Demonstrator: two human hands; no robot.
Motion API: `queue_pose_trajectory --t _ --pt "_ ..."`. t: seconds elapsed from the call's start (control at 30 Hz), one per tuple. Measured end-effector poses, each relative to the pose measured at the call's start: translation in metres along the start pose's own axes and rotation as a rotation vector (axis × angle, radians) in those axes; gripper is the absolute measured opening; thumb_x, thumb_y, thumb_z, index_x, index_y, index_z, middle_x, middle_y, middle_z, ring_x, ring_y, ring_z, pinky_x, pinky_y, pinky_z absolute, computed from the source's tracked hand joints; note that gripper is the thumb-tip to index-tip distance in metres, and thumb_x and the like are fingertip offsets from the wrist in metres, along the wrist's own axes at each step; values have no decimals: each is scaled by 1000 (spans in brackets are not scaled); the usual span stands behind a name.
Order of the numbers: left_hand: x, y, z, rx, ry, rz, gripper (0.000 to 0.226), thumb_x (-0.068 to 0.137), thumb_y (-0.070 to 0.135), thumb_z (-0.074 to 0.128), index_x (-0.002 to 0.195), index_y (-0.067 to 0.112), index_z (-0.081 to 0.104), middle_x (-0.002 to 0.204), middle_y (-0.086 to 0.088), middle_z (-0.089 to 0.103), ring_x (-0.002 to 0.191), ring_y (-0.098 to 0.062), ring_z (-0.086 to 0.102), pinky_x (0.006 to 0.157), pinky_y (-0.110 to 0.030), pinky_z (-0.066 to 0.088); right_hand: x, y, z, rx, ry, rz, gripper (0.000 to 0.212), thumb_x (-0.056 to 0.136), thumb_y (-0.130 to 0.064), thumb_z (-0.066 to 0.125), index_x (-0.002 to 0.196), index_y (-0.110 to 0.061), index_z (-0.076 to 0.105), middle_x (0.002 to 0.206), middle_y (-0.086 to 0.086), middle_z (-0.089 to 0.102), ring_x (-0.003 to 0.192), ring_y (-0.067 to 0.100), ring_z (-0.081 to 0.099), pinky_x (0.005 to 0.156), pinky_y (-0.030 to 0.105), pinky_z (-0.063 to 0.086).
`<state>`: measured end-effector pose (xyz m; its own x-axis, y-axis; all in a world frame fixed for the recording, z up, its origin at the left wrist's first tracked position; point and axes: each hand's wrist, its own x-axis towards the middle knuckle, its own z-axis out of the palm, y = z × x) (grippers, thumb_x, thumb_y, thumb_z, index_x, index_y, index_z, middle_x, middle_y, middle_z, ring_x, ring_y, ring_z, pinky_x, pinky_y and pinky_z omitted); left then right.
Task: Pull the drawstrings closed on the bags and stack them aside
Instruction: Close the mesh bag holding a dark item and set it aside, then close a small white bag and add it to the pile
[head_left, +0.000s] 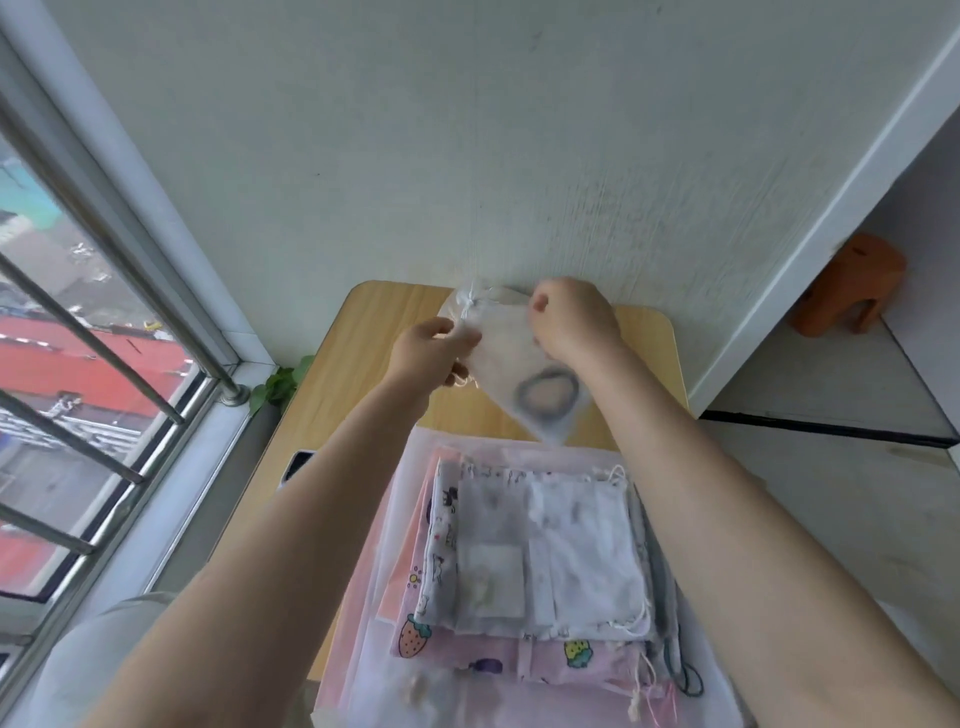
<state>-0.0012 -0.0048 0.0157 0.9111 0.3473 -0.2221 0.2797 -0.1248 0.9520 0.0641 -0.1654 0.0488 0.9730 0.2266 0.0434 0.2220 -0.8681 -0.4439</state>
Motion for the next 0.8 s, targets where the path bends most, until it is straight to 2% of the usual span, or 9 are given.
queue_pose_trajectory --t 0.1,0.17,0.23,0.27,0.33,0.4,0.43,0.6,0.8 --pt "36 10 5 -93 99 -44 19 87 16 65 98 1 63 80 -9 67 49 -13 63 53 -27 53 34 -14 2 -10 62 -154 42 95 -11 48 136 -13 39 99 10 60 83 29 58 68 36 47" --pt "57 7 6 36 133 -71 26 85 19 65 104 2 60 89 -10 70 57 -16 67 57 -30 56 50 -9 17 -76 -41 -127 45 94 -16 52 137 -12 38 110 13 56 94 31 58 73 36 47" --pt "74 -1 8 337 175 -63 50 81 27 69 122 6 49 110 -8 64 84 -23 67 70 -36 55 64 3 38 -128 -101 -84 35 94 -24 52 127 -12 46 116 13 56 101 33 57 78 38 48" --pt "78 -7 9 537 212 1 65 81 29 71 133 8 39 120 -8 56 100 -27 59 80 -38 52 66 9 48 -127 -115 -78 33 95 -28 52 124 -13 49 115 13 57 100 32 58 77 37 48" --pt "84 -15 11 895 306 317 79 80 27 72 146 19 29 136 -11 41 122 -32 42 96 -41 44 70 17 65 -100 -159 -68 37 95 -37 50 126 -16 48 116 13 57 98 32 58 75 36 47" --pt "87 -17 16 1139 250 638 70 83 22 66 145 28 35 146 -6 36 132 -29 35 102 -43 36 71 22 76 -99 -225 -50 48 96 -44 47 137 -22 38 124 14 51 104 35 56 79 39 48" --pt "92 -24 18 1220 153 694 63 86 22 61 144 28 38 148 -3 37 135 -26 34 105 -43 31 71 25 83 -111 -258 -45 53 96 -48 46 142 -25 32 130 15 47 109 36 55 83 40 48" --pt "104 -65 15 1362 -170 385 71 91 45 57 151 26 24 155 -3 30 141 -24 33 114 -45 24 68 43 118 -170 -448 -17 91 82 -71 52 153 -37 8 158 9 23 138 37 33 104 48 37" --pt "101 -72 14 1160 -208 312 83 88 38 64 154 25 15 160 -7 19 146 -28 22 116 -45 22 59 47 124 -160 -364 -68 101 76 -67 64 153 -32 10 157 10 22 141 35 26 108 47 33"
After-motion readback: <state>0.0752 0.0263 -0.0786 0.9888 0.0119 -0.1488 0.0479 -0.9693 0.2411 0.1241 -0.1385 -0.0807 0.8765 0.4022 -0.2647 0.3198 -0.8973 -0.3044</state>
